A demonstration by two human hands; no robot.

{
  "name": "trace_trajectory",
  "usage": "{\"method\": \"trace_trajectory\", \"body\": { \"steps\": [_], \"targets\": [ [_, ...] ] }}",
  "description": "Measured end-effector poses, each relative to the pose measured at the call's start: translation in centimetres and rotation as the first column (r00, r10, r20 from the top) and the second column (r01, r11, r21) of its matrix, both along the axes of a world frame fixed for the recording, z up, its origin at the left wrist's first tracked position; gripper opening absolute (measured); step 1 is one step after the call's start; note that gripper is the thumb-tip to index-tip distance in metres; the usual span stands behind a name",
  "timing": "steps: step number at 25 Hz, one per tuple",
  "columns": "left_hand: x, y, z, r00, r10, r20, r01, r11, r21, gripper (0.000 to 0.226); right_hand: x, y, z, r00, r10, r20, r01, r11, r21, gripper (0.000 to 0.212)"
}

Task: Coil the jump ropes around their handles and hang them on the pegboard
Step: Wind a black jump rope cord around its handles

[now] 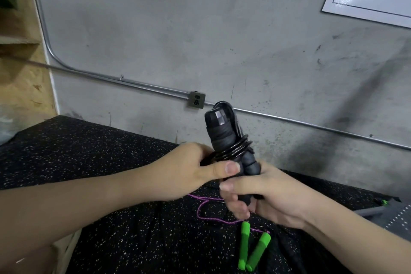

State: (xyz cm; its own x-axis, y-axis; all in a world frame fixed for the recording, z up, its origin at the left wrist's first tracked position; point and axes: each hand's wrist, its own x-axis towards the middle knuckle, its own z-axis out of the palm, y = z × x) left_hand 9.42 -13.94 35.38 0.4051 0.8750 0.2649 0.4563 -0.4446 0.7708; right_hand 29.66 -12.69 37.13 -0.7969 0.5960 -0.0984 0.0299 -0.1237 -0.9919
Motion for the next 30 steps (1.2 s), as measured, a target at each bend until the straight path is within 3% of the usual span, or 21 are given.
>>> {"method": "trace_trajectory", "body": {
  "steps": [2, 3, 6, 11, 15, 19, 23, 24, 26, 28, 30],
  "targets": [
    [-0.2, 0.4, 0.0, 0.990, 0.103, -0.092, -0.104, 0.995, -0.004, 0.106, 0.2, 0.3, 0.0, 0.992, -0.124, 0.010, 0.121, 0.984, 0.127, 0.019],
    [-0.1, 0.5, 0.0, 0.984, 0.145, -0.105, -0.145, 0.989, 0.011, 0.107, 0.3, 0.5, -0.3, 0.985, -0.173, 0.009, 0.168, 0.968, 0.186, 0.018],
    [0.6, 0.0, 0.2, 0.973, 0.214, -0.090, -0.210, 0.976, 0.056, 0.083, 0.4, 1.1, -1.1, 0.957, -0.291, 0.015, 0.272, 0.909, 0.316, 0.008],
    [1.2, -0.4, -0.1, 0.957, 0.280, -0.078, -0.269, 0.955, 0.126, 0.062, 0.3, 1.7, -1.7, 0.907, -0.421, 0.002, 0.371, 0.803, 0.467, 0.024],
    [2.1, -0.4, -0.6, 0.948, 0.300, -0.108, -0.299, 0.954, 0.029, 0.047, -0.8, 1.5, -3.0, 0.847, -0.530, 0.048, 0.399, 0.692, 0.602, 0.028],
    [2.3, -0.4, -1.0, 0.942, 0.321, -0.096, -0.326, 0.944, -0.045, 0.064, -1.9, 1.3, -5.3, 0.806, -0.587, 0.072, 0.411, 0.644, 0.646, 0.004],
    [1.4, 0.0, -1.7, 0.944, 0.323, -0.067, -0.326, 0.945, -0.040, 0.062, -2.6, 0.4, -5.8, 0.766, -0.628, 0.139, 0.321, 0.560, 0.763, 0.014],
    [1.2, 0.1, -1.8, 0.951, 0.304, -0.054, -0.306, 0.951, -0.033, 0.063, -2.5, 0.2, -5.4, 0.776, -0.613, 0.149, 0.301, 0.567, 0.767, 0.019],
    [0.4, 0.3, -1.9, 0.965, 0.257, -0.046, -0.258, 0.966, -0.007, 0.074, -1.7, 0.2, -4.0, 0.830, -0.515, 0.215, 0.239, 0.676, 0.697, 0.034],
    [-0.5, 0.7, -1.6, 0.985, 0.168, -0.040, -0.169, 0.986, -0.014, 0.086, -0.5, 0.7, -2.8, 0.916, -0.305, 0.262, 0.152, 0.866, 0.476, 0.053],
    [-0.9, 0.3, -0.9, 0.999, 0.031, 0.014, -0.030, 0.998, -0.058, 0.084, 0.3, 0.7, -2.4, 0.993, -0.026, 0.117, 0.006, 0.987, 0.163, 0.065]
  ]
}}
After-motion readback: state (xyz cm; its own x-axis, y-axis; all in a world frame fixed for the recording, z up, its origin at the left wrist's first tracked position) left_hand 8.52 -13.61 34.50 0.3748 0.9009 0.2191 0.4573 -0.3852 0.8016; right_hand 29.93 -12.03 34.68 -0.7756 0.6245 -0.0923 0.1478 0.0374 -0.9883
